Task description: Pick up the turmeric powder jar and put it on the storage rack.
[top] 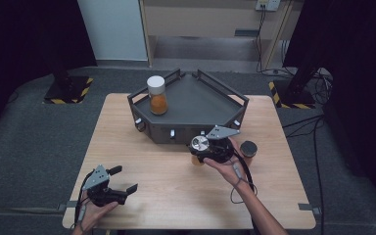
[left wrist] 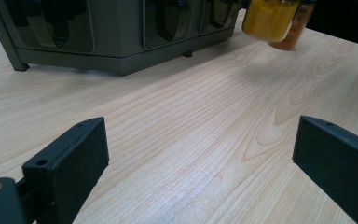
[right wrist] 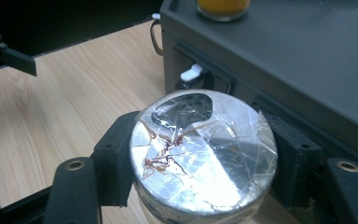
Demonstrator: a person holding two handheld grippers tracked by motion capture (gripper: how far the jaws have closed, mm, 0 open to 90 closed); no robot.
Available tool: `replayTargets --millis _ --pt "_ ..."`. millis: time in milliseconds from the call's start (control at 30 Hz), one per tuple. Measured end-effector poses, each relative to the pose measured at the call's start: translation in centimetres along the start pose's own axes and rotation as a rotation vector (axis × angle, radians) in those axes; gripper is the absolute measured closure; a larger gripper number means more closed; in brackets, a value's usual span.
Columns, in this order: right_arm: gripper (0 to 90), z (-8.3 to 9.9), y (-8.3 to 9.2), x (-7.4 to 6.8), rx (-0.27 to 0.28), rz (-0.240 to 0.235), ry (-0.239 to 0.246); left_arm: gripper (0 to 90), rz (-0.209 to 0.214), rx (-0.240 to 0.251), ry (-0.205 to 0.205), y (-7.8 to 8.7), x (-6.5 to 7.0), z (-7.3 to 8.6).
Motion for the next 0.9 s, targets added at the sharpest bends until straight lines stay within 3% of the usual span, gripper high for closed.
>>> replayTargets --millis 300,500,900 --pt "34.5 -2.6 1.0 0.6 -0.005 0.000 0.014 2.7 -0.006 0.002 0.005 0.1 0.0 0.0" --pt "34.5 -3.8 1.1 1.1 -0.007 -0.015 0.010 2.7 -0.008 0.003 0.003 0.1 0.0 0.0" --pt "34.5 -6.3 1.0 2.0 0.007 0.001 -0.001 2.8 -0.007 0.000 0.003 0.1 0.0 0.0"
Point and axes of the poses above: each handheld gripper's, and its own axes: y roughly backward along the jaws, z roughly out of its underside, x roughly to its right, the point moved 5 cm from there along -y, roughly forward along the jaws, and after that the axes turned 6 degrees about y, right-handed, at the moved point
